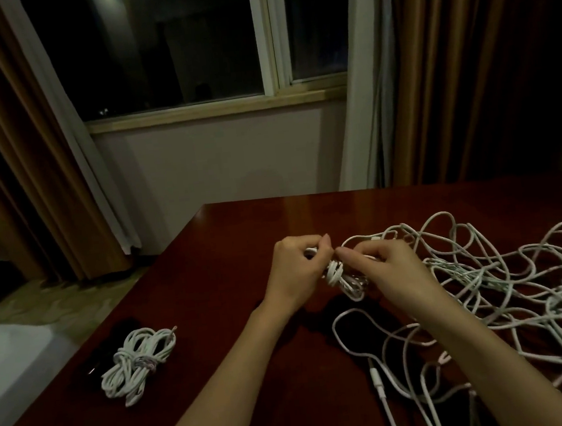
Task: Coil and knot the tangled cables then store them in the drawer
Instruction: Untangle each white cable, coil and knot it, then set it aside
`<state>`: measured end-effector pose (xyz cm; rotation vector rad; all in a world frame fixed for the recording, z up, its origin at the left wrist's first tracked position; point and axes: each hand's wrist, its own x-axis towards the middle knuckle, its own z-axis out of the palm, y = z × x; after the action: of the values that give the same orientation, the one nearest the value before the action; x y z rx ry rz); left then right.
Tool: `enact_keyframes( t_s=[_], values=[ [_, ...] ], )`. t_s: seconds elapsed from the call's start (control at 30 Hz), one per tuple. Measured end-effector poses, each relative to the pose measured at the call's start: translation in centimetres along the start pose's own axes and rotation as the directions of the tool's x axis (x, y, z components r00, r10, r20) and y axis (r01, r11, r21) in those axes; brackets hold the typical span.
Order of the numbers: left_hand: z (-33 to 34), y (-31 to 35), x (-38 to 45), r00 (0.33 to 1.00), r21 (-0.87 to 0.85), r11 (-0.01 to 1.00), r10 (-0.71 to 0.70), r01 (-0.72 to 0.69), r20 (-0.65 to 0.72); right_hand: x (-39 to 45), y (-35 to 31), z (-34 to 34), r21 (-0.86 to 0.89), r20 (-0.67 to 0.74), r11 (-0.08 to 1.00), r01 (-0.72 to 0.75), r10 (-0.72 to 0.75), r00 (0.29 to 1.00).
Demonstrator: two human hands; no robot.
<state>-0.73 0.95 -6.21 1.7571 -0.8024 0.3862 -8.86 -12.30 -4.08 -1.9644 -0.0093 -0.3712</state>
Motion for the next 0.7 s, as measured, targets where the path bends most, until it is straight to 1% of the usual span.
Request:
enact_keyframes(
  t_s=[0.1, 0.13, 0.2, 0.27, 0.33, 0.37, 0.43, 0.47, 0.53, 0.57, 0.6, 0.63, 0.7],
  values=[
    [0.2, 0.1, 0.0, 0.999, -0.124, 0.991, -0.051, 0.052, 0.005, -0.1, 0.0, 0.0, 0.153, 0.092, 0.981, -0.123, 0.109, 0.99],
    [0.3, 0.2, -0.1, 0.998, -0.16, 0.985, -0.059, 0.059, 0.004, -0.2, 0.0, 0.0, 0.243, 0.13, 0.956, -0.166, 0.137, 0.982],
    [0.3, 0.3, -0.1, 0.997, -0.217, 0.973, -0.082, 0.08, -0.002, -0.3, -0.3, 0.3, 0.42, 0.212, 0.872, -0.251, 0.175, 0.961],
    [0.2, 0.2, -0.1, 0.993, -0.258, 0.96, -0.116, 0.111, -0.004, -0.3, -0.4, 0.7, 0.484, 0.215, 0.836, -0.259, 0.173, 0.961],
    [0.2, 0.3, 0.0, 0.987, -0.276, 0.948, -0.16, 0.157, 0.014, -0.2, -0.2, 1.1, 0.478, 0.144, 0.856, -0.195, 0.143, 0.979],
    [0.3, 0.3, 0.0, 0.98, -0.271, 0.942, -0.194, 0.197, 0.039, -0.2, 0.0, 1.3, 0.431, 0.083, 0.893, -0.133, 0.108, 0.991],
    [0.5, 0.5, 0.2, 0.947, -0.245, 0.915, -0.306, 0.322, 0.102, -0.1, 0.3, 1.3, 0.253, -0.042, 0.967, 0.016, -0.006, 0.999],
    [0.6, 0.8, 0.2, 0.917, -0.25, 0.883, -0.37, 0.397, 0.149, -0.2, 0.4, 1.2, 0.158, -0.101, 0.984, 0.083, -0.068, 0.993],
    [0.9, 1.0, 0.3, 0.858, -0.348, 0.786, -0.438, 0.511, 0.27, -0.3, 0.3, 0.8, -0.009, -0.219, 0.984, 0.176, -0.173, 0.96],
    [1.1, 1.1, 0.3, 0.838, -0.389, 0.744, -0.452, 0.543, 0.307, -0.3, 0.3, 0.6, -0.084, -0.272, 0.974, 0.209, -0.224, 0.936],
    [1.2, 1.3, 0.3, 0.825, -0.413, 0.715, -0.469, 0.564, 0.315, -0.2, 0.5, 0.4, -0.152, -0.312, 0.961, 0.232, -0.269, 0.911],
    [1.3, 1.5, 0.3, 0.824, -0.438, 0.698, -0.479, 0.567, 0.303, -0.1, 0.7, 0.3, -0.215, -0.332, 0.945, 0.248, -0.31, 0.891],
    [1.4, 1.6, 0.3, 0.841, -0.476, 0.694, -0.465, 0.54, 0.277, 0.1, 1.2, 0.3, -0.323, -0.327, 0.907, 0.272, -0.377, 0.867]
  ],
)
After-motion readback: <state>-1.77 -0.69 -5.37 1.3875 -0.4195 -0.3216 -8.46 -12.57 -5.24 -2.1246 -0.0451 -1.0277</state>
